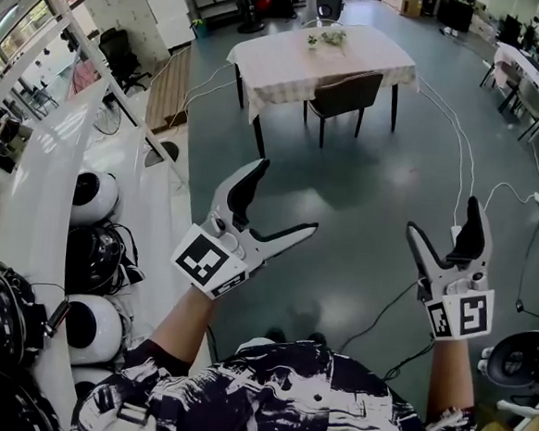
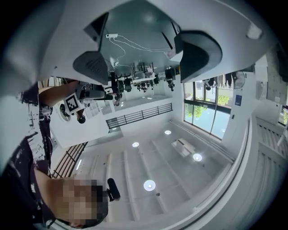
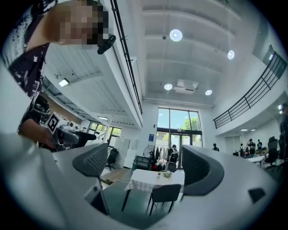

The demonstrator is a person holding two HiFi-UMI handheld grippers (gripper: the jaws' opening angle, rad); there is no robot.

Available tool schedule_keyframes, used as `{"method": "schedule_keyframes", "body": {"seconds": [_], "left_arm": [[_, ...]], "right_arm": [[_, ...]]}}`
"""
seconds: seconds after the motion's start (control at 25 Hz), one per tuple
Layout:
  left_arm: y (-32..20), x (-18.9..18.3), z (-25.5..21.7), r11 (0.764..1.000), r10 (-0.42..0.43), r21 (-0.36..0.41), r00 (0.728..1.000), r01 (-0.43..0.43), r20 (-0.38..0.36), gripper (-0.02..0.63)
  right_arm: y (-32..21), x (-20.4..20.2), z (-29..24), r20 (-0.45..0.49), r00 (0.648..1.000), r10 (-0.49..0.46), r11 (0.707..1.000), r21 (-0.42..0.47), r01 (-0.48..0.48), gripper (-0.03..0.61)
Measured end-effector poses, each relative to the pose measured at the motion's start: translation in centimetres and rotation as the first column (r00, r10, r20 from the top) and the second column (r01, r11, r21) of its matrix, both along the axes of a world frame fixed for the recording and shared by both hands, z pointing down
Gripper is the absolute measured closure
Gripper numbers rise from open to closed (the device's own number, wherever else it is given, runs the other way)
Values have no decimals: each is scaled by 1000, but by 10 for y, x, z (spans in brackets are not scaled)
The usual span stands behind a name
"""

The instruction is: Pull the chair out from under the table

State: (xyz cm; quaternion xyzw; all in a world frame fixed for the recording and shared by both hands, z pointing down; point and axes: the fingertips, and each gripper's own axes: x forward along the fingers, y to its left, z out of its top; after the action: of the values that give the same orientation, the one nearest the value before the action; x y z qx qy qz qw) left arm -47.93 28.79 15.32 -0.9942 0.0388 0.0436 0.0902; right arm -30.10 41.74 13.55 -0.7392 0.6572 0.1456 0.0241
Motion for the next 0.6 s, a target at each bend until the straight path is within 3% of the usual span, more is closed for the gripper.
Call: {"method": "schedule_keyframes", "body": {"seconds": [0.6], "left_arm": [[13,74,24,1000,4,-21,999,-3,34,140]], "right_arm": [[9,64,31,15,999,-48,996,-76,49,127]]}}
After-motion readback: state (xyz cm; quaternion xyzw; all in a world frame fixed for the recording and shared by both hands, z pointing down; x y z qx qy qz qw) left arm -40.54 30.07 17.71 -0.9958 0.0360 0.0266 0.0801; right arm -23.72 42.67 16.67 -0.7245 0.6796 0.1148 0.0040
